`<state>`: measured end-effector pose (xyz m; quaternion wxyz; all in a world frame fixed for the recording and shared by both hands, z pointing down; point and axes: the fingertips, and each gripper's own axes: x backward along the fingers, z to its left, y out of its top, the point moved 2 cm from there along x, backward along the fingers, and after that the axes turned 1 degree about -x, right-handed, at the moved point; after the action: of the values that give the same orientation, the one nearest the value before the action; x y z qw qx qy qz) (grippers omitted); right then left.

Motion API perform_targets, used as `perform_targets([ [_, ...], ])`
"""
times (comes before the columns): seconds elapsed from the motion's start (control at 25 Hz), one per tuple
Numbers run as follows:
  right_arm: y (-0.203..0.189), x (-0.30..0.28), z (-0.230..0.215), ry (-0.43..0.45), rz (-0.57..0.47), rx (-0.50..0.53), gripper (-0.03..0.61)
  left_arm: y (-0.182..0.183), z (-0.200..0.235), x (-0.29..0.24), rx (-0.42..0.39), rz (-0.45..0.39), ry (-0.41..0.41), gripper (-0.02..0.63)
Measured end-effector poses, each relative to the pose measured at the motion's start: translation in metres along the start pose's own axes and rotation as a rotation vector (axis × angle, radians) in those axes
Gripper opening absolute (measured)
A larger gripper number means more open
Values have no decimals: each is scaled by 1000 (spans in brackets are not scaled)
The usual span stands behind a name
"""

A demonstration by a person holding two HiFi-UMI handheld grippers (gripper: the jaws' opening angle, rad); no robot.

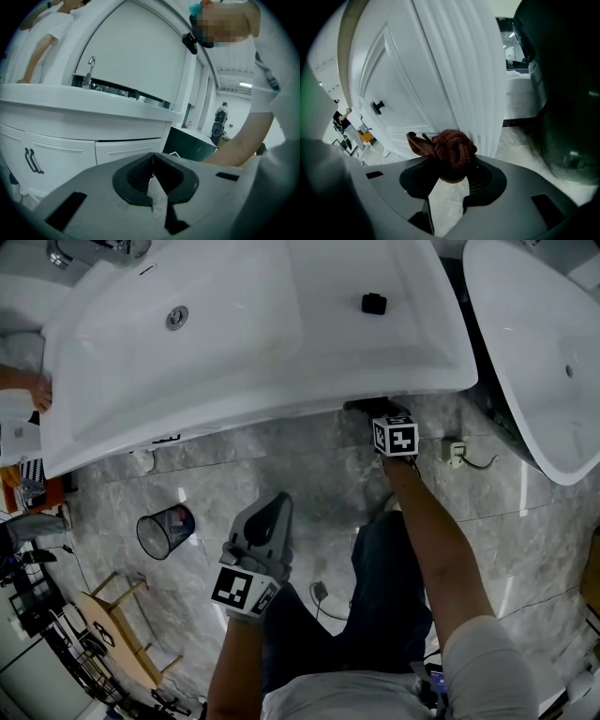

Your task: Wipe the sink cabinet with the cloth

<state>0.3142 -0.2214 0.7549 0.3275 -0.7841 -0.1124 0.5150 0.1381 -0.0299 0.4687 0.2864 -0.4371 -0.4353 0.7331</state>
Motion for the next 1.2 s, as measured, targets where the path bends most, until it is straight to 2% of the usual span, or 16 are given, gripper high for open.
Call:
perform_targets([
  [0.28, 26, 39, 1, -15, -14, -54, 160, 24, -14, 15, 11, -12, 4, 11],
  [0.72, 81, 103, 14, 16, -74, -101, 149, 61, -40, 32, 59, -60, -3, 11],
  [1.2, 122, 155, 37, 30, -147, -156, 141, 76, -39, 49, 93, -115, -33, 11],
])
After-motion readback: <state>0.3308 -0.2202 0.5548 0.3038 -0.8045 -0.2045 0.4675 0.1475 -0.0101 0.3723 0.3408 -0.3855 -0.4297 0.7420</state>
